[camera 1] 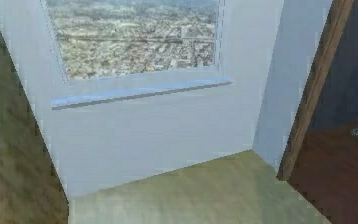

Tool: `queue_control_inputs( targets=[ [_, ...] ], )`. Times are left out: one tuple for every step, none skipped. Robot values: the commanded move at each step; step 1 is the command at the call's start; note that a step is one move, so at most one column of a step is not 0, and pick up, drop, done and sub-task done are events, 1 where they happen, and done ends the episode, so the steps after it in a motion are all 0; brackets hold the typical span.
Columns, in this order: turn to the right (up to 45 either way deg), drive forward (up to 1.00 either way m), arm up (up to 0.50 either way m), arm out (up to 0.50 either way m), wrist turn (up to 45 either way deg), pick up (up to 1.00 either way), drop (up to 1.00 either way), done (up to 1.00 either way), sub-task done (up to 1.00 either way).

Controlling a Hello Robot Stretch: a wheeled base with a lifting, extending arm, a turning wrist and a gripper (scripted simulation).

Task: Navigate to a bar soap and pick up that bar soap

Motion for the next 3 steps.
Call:
queue_control_inputs(
  targets=[
    [-15.0,0.00,0.00,0.00,0.0,0.00,0.00,0.00,0.00],
    [0.0,0.30,0.00,0.00,0.0,0.00,0.00,0.00,0.00],
    [45.0,0.00,0.00,0.00,0.0,0.00,0.00,0.00,0.00]
  ],
)
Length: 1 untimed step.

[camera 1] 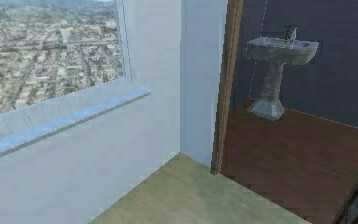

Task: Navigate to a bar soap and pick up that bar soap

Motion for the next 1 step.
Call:
queue_control_inputs(
  targets=[
    [27.0,0.00,0.00,0.00,0.0,0.00,0.00,0.00,0.00]
  ],
)
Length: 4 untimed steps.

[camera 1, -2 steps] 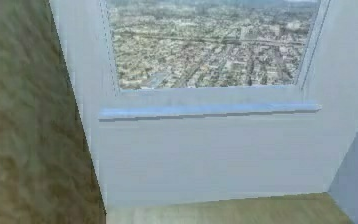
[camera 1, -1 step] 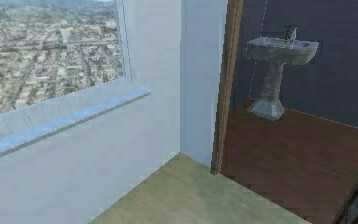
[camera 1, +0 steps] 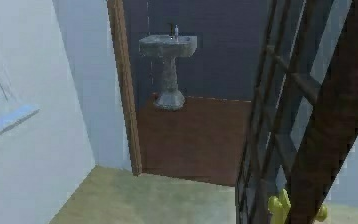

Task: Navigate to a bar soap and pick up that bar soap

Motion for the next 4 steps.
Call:
queue_control_inputs(
  targets=[
    [0.0,0.75,0.00,0.00,0.0,0.00,0.00,0.00,0.00],
    [9.0,0.00,0.00,0.00,0.0,0.00,0.00,0.00,0.00],
    [0.0,0.90,0.00,0.00,0.0,0.00,0.00,0.00,0.00],
    [45.0,0.00,0.00,0.00,0.0,0.00,0.00,0.00,0.00]
  ],
)
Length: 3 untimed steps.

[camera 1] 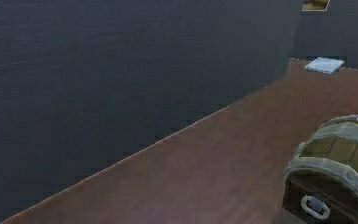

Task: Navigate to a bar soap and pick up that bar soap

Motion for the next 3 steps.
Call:
queue_control_inputs(
  targets=[
    [45.0,0.00,0.00,0.00,0.0,0.00,0.00,0.00,0.00],
    [0.0,0.30,0.00,0.00,0.0,0.00,0.00,0.00,0.00],
    [-21.0,0.00,0.00,0.00,0.0,0.00,0.00,0.00,0.00]
  ],
)
